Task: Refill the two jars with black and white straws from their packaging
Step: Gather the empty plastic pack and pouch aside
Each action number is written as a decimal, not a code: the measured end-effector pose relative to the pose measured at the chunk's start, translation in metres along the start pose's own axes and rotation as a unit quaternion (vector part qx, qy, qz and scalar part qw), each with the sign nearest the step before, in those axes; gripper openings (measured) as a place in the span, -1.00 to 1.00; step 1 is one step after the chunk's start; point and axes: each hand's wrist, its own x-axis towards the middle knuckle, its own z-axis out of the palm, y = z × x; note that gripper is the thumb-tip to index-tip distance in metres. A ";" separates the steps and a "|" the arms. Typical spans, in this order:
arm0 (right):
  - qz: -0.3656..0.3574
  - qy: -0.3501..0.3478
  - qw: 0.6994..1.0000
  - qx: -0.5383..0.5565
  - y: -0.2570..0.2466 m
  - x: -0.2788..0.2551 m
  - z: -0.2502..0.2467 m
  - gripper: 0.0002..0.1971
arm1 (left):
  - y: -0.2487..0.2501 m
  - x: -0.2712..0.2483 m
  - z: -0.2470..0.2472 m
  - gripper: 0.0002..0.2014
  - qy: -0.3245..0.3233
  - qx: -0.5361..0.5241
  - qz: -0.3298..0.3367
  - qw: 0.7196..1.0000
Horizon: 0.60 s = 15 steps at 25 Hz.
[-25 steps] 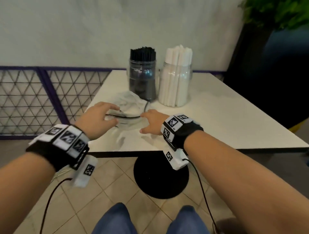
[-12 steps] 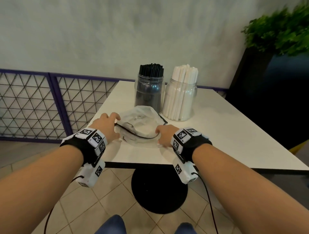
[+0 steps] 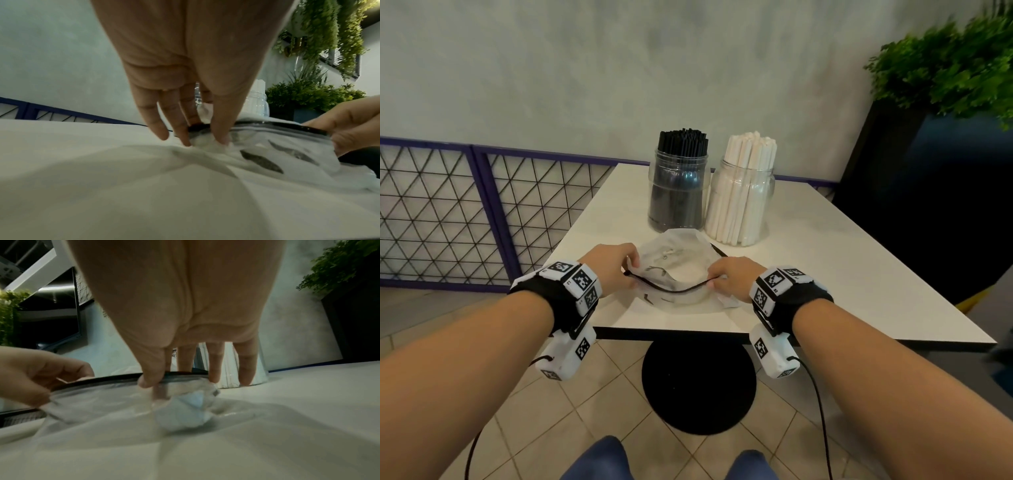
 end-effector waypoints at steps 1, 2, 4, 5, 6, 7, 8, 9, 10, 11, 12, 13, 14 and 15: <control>0.004 -0.006 1.000 -0.007 0.003 0.000 0.000 -0.73 | 0.003 -0.001 -0.001 -0.72 0.017 -0.023 0.019 0.999; 0.014 0.000 1.000 -0.015 0.007 0.000 0.001 -0.72 | 0.007 -0.001 -0.003 -0.70 0.034 -0.045 0.033 0.998; 0.050 0.017 0.998 -0.036 0.015 0.000 -0.001 -0.73 | 0.010 0.000 -0.013 -0.70 0.068 -0.073 0.052 0.994; 0.068 0.020 0.996 -0.062 0.019 0.000 -0.005 -0.74 | 0.011 0.000 -0.019 -0.73 0.085 -0.074 0.062 0.992; 0.083 0.026 0.992 -0.095 0.022 -0.001 -0.010 -0.71 | 0.012 0.001 -0.026 -0.80 0.098 -0.063 0.074 0.990; 0.094 0.047 0.988 -0.117 0.025 -0.001 -0.017 -0.67 | 0.012 0.001 -0.033 -0.85 0.108 -0.040 0.089 0.989; 0.099 0.086 0.985 -0.115 0.029 -0.001 -0.024 -0.64 | 0.014 0.002 -0.039 -0.83 0.113 -0.007 0.101 0.988; 0.096 0.135 0.982 -0.086 0.031 0.000 -0.031 -0.64 | 0.017 0.002 -0.044 -0.77 0.111 0.031 0.109 0.987; 0.081 0.189 0.978 -0.039 0.033 0.002 -0.037 -0.64 | 0.020 0.003 -0.048 -0.72 0.101 0.062 0.104 0.988; 0.054 0.244 0.968 0.022 0.034 0.003 -0.040 -0.67 | 0.025 0.003 -0.053 -0.69 0.085 0.084 0.092 0.989; 0.022 0.286 0.954 0.088 0.033 0.004 -0.041 -0.70 | 0.029 0.003 -0.056 -0.68 0.062 0.101 0.076 0.990; -0.016 0.312 0.940 0.134 0.028 0.003 -0.041 -0.70 | 0.032 0.001 -0.058 -0.67 0.035 0.117 0.059 0.991; -0.049 0.325 0.932 0.151 0.022 0.001 -0.039 -0.63 | 0.035 -0.001 -0.059 -0.68 0.014 0.122 0.043 0.992; -0.074 0.333 0.929 0.146 0.017 -0.002 -0.035 -0.54 | 0.036 -0.002 -0.059 -0.69 0.004 0.103 0.026 0.994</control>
